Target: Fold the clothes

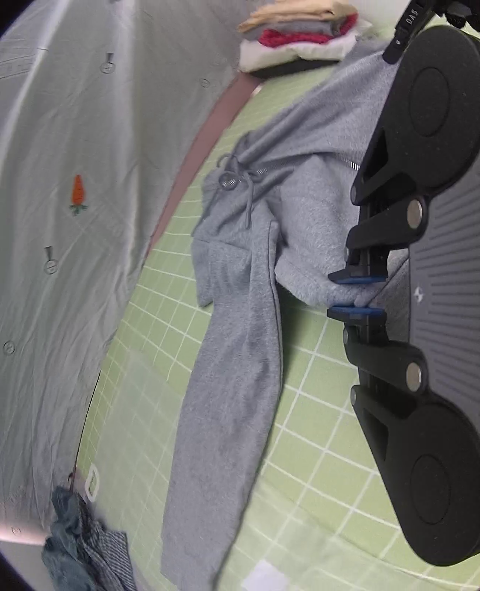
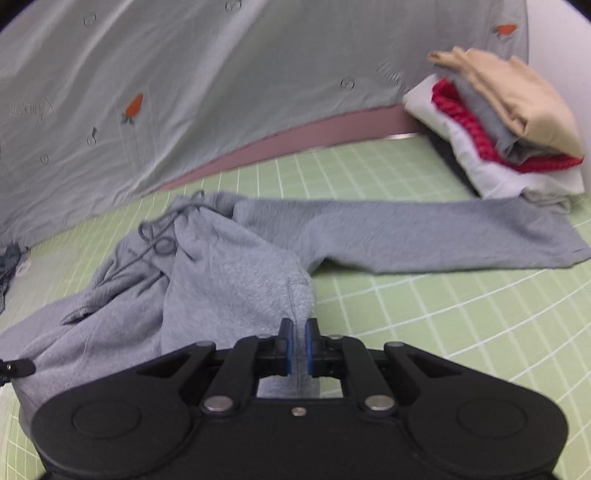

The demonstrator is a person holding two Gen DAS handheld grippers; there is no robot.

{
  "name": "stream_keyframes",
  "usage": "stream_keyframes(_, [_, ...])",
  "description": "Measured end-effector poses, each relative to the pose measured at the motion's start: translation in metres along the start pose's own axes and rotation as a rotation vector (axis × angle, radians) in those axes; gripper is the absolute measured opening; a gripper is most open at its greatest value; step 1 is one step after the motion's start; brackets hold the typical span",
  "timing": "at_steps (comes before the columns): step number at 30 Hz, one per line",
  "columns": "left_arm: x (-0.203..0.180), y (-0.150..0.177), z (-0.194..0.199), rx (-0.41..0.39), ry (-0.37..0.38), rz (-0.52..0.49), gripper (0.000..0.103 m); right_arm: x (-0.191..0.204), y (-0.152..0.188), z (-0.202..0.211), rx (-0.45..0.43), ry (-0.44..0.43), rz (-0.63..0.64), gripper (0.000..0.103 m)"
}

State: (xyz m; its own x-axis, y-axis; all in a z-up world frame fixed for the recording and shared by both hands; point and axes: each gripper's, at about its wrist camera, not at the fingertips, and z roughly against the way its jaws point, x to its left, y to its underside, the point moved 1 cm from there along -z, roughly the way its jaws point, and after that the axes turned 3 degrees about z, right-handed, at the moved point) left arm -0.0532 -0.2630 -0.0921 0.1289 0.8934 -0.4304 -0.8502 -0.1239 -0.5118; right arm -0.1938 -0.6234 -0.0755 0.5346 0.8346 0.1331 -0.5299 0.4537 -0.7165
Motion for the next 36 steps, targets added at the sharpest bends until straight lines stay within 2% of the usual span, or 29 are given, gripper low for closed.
stream_keyframes(4, [0.018, 0.031, 0.030, -0.016, -0.072, 0.061, 0.014, -0.003, 0.001, 0.043, -0.082, 0.060, 0.092, 0.007])
stream_keyframes(6, [0.030, 0.048, 0.024, 0.038, -0.122, 0.116, 0.014, -0.004, 0.014, 0.039, -0.046, 0.059, 0.128, 0.008])
stream_keyframes(8, [0.040, 0.063, 0.012, 0.111, -0.185, 0.139, 0.017, -0.009, 0.034, 0.018, 0.067, 0.036, 0.108, 0.009])
stream_keyframes(9, [0.042, 0.066, 0.012, 0.122, -0.203, 0.136, 0.022, -0.011, 0.047, 0.006, 0.135, 0.039, 0.104, 0.012])
stream_keyframes(11, [0.045, 0.072, 0.013, 0.138, -0.237, 0.126, 0.024, -0.011, 0.062, -0.001, 0.196, 0.057, 0.111, 0.018])
stream_keyframes(13, [0.045, 0.069, 0.021, 0.105, -0.254, 0.102, 0.028, -0.011, 0.060, 0.004, 0.167, 0.058, 0.108, 0.033])
stream_keyframes(14, [0.044, 0.067, 0.024, 0.091, -0.260, 0.091, 0.038, -0.011, 0.059, 0.006, 0.152, 0.058, 0.106, 0.044])
stream_keyframes(15, [0.043, 0.063, 0.025, 0.084, -0.263, 0.084, 0.050, -0.011, 0.056, 0.007, 0.139, 0.061, 0.102, 0.050])
stream_keyframes(17, [0.040, 0.055, 0.025, 0.079, -0.260, 0.072, 0.061, -0.011, 0.049, 0.006, 0.120, 0.061, 0.087, 0.054])
stream_keyframes(18, [0.037, 0.050, 0.024, 0.077, -0.258, 0.065, 0.065, -0.010, 0.046, 0.004, 0.116, 0.058, 0.074, 0.059])
stream_keyframes(20, [0.031, 0.039, 0.021, 0.066, -0.262, 0.047, 0.068, -0.009, 0.037, -0.002, 0.105, 0.054, 0.060, 0.064])
stream_keyframes(23, [0.021, 0.019, 0.011, 0.050, -0.272, 0.014, 0.075, -0.002, 0.023, -0.012, 0.088, 0.048, 0.061, 0.064])
stream_keyframes(26, [0.007, -0.007, -0.005, 0.041, -0.275, -0.016, 0.075, 0.006, 0.004, -0.024, 0.070, 0.037, 0.075, 0.068])
stream_keyframes(29, [-0.007, -0.034, -0.025, 0.023, -0.288, -0.043, 0.081, 0.017, -0.020, -0.043, 0.051, 0.033, 0.108, 0.073])
stream_keyframes(33, [-0.034, -0.073, -0.061, 0.002, -0.283, -0.093, 0.087, 0.028, -0.058, -0.079, 0.043, 0.020, 0.135, 0.076])
stream_keyframes(36, [-0.054, -0.101, -0.099, 0.019, -0.257, -0.120, 0.088, 0.038, -0.089, -0.118, 0.055, 0.006, 0.150, 0.076])
